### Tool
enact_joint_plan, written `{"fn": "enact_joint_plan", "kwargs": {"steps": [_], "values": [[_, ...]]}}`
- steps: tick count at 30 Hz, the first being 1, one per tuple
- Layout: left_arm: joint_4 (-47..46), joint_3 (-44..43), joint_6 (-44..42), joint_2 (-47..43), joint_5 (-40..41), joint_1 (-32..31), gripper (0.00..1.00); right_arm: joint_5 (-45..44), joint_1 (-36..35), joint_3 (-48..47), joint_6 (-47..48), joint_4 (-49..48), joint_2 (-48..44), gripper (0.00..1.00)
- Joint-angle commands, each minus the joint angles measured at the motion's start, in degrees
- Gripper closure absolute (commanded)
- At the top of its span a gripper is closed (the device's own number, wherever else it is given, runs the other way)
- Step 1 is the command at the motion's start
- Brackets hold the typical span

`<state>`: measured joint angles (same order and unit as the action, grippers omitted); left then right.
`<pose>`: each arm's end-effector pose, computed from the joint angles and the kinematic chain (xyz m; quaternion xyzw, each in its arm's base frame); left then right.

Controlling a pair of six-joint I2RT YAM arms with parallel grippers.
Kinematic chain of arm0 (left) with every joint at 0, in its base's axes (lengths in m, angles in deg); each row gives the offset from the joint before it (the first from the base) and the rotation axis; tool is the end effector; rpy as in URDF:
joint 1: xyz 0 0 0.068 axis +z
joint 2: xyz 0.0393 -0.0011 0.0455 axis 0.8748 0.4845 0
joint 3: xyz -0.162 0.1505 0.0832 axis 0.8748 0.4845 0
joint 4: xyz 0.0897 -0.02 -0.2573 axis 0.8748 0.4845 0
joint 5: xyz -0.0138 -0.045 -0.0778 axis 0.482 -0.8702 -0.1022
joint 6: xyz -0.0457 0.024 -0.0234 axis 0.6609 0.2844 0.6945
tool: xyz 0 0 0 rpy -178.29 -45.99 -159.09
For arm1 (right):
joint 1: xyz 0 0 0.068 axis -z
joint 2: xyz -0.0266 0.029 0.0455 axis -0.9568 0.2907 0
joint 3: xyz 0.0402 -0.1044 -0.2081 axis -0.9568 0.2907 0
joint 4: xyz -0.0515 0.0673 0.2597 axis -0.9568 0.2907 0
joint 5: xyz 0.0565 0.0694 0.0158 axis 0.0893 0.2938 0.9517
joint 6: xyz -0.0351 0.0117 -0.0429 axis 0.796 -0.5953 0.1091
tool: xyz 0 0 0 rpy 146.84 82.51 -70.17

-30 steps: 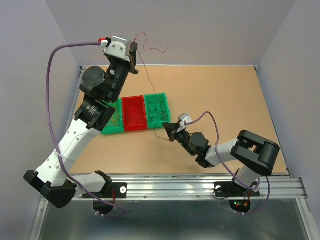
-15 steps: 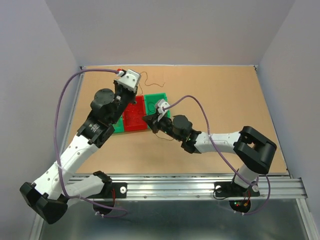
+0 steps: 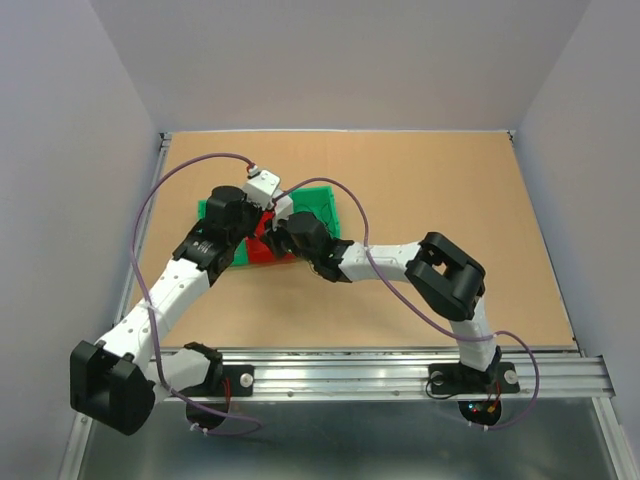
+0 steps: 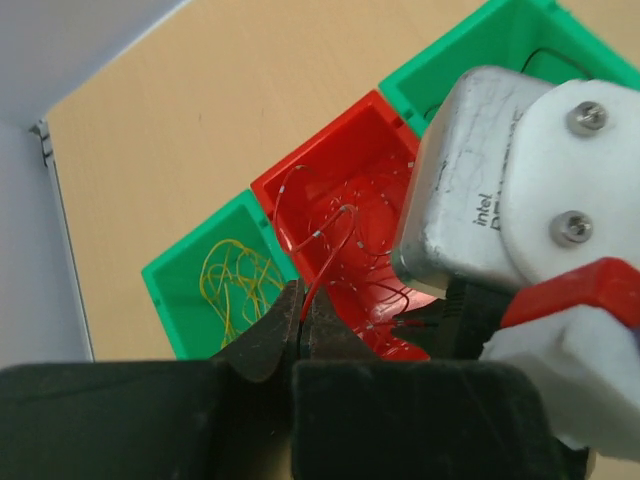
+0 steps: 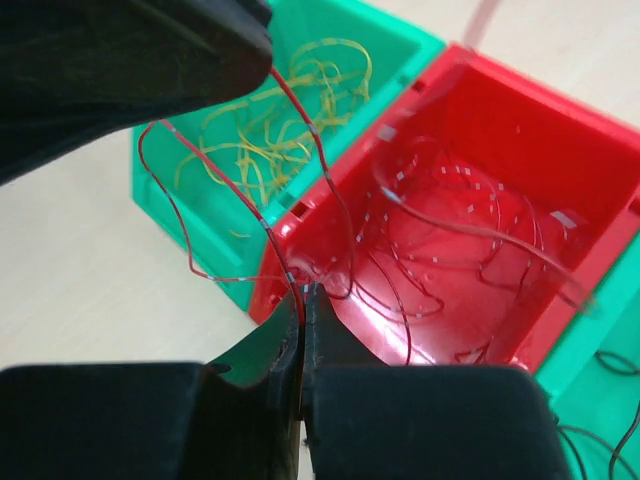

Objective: Untangle the cables

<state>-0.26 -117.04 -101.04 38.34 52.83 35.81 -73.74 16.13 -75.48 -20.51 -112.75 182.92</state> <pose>0.2550 -0.1146 0.2854 0.2798 0.7524 0.0272 0.5957 0.2547 0.3859 0.1671 -0.3015 0.7194 0.3088 0.5442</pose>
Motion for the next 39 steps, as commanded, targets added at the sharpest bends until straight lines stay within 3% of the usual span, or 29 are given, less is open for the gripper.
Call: {"fn": "enact_joint_plan", "kwargs": {"steps": [1,6,14,17,18,19,21,24,31,34,39], "values": [[-0.47,-0.62,-0.15,4.47,-2.90,3.40,1.00,-3.97,1.33,-5.94,-5.69,5.02,1.96,0.99],[0.06,-2.64,1.35,11.59,-6.31,6.22,1.00,-3.79,3.79,-7.25,-9.04,5.72,3.98,0.99],[5.68,-10.54,5.48,22.75,-11.86,7.02,1.00,-12.40,4.85,-12.10,-12.99,10.91,6.10,0.99],[7.44,-13.89,6.36,26.10,-13.00,7.02,0.90,-13.46,4.76,-12.45,-12.82,10.65,6.10,0.99],[7.53,-14.33,6.45,26.54,-13.09,7.02,0.90,-13.63,4.76,-12.53,-12.82,10.73,6.10,0.97],[7.45,-14.85,6.54,26.63,-12.83,7.02,0.78,-14.42,4.76,-12.45,-12.82,10.56,5.75,0.94],[7.18,-15.12,6.71,26.28,-12.13,7.11,0.65,-14.86,4.85,-11.75,-12.47,10.30,5.13,0.86],[6.92,-15.30,6.71,24.61,-9.76,7.02,0.57,-15.31,4.76,-9.65,-12.03,9.77,2.86,0.65],[8.41,-16.62,6.54,21.98,-7.55,7.46,0.52,-13.82,4.76,0.54,-11.41,6.25,-5.84,0.28],[7.71,-16.27,6.36,21.10,-7.55,7.63,0.49,-12.76,4.76,3.80,-10.62,6.86,-10.14,0.20],[7.19,-15.39,4.43,19.69,-11.40,7.63,0.42,-12.49,4.85,11.10,-8.96,10.89,-15.69,0.16]]}}
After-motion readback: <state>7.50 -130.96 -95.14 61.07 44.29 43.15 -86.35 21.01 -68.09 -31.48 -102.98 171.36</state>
